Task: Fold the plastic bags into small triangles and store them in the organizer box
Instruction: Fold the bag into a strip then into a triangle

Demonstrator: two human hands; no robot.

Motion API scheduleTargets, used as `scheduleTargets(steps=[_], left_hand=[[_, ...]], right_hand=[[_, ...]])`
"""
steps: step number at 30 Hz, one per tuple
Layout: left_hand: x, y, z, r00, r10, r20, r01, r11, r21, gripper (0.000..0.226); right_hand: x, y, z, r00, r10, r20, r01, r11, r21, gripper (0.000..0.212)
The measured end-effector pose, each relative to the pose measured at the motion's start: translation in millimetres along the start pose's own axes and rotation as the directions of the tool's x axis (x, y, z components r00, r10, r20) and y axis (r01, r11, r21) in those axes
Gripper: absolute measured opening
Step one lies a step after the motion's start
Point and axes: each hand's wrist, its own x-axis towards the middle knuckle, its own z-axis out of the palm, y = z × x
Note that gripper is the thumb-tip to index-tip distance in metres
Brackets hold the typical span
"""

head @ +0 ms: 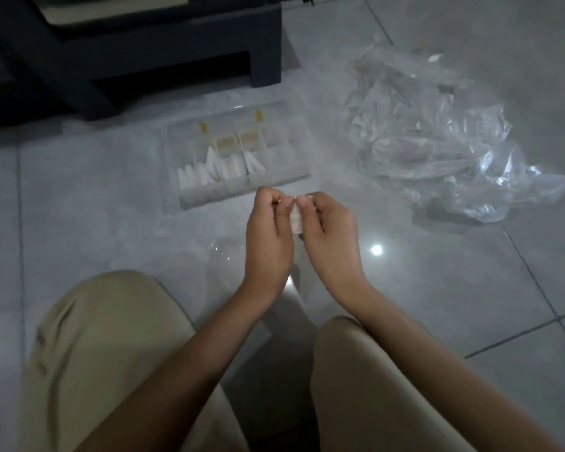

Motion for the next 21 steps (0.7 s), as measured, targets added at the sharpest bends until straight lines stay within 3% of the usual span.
scheduleTargets(steps=[5,9,11,12,15,18,21], left_hand=[[12.5,-1.4,-10.5,0.996,0.071,-0.048,-0.07,0.997,0.02,0.019],[34.9,-2.8,-19.2,0.993,0.097,-0.068,-0.095,0.995,0.028,0.015],[57.6,-9.9,-28.8,0.982,0.174,-0.068,-0.166,0.98,0.106,0.005],[71.9,-15.8,-34.6,0.973,0.226,-0.041,-0.213,0.955,0.207,0.013],[106.1,-39.1,-51.9,0.933,0.285,0.222,-0.36,0.709,0.606,0.038],[112.3,-51.1,-57.6,0.874,0.188,0.447,-0.475,0.518,0.711,0.045],[112.1,-55.1,-56.0,0.855,0.166,0.491,-0.51,0.44,0.739,0.033]], right_hand=[[11.7,-10.8,5.9,0.983,0.135,0.123,-0.161,0.957,0.242,0.028],[24.1,-11.5,6.1,0.95,0.178,0.257,-0.258,0.911,0.322,0.017],[38.4,-7.3,5.9,0.945,0.2,0.258,-0.278,0.908,0.314,0.021],[48.0,-4.7,5.8,0.95,0.206,0.235,-0.269,0.922,0.279,0.023],[79.9,-1.6,6.5,0.971,0.18,0.154,-0.2,0.972,0.122,0.024],[107.8,-4.9,14.2,0.984,0.138,0.109,-0.141,0.99,0.019,0.023],[126.3,-9.0,25.0,0.989,0.098,0.112,-0.091,0.994,-0.061,0.025]])
